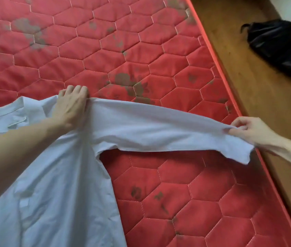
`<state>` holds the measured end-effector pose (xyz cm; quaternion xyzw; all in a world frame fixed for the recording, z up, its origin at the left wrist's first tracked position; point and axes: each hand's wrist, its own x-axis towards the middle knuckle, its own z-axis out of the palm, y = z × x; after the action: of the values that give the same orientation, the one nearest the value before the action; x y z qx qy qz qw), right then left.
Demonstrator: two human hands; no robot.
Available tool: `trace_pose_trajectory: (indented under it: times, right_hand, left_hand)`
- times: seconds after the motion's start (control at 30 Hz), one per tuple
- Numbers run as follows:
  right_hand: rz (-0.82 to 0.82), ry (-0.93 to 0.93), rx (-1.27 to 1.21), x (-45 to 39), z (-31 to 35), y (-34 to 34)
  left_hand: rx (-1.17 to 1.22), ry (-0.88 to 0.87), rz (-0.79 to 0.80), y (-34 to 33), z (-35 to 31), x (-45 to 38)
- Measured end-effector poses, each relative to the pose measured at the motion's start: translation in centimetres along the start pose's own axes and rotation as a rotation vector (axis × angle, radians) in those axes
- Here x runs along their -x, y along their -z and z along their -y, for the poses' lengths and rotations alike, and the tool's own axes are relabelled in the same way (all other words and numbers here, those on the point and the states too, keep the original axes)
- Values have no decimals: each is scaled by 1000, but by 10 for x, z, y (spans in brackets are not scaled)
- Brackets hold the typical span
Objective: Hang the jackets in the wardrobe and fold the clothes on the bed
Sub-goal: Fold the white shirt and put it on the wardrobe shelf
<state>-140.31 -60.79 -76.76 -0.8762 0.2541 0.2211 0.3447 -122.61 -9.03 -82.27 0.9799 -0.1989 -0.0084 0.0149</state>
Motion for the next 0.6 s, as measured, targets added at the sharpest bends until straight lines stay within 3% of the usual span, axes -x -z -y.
trace_pose_trajectory:
  times: [0.13,0.23,0.3,0.37,0.43,0.5,0.6]
  right_hand:
    - [-131,28,141,-22,17,26]
    - [-470,49,371,-31,13,7]
    - [-678,203,470,-28,13,-23]
    - [-579,469,467,-21,15,-60]
    - [-320,580,527,-14,7,-95]
    - [-172,404,611,-5,-4,-116]
    - [-194,167,603,0,-14,-124]
  left_hand:
    - [56,226,-81,3,-19,-4]
    - [121,211,-182,-2,-54,21]
    - [178,190,-167,-15,-76,50]
    - [202,211,-64,-32,-93,78]
    - [181,190,7,-46,-105,97]
    - [175,161,36,-53,-113,109]
    - [213,82,66,-53,-125,125]
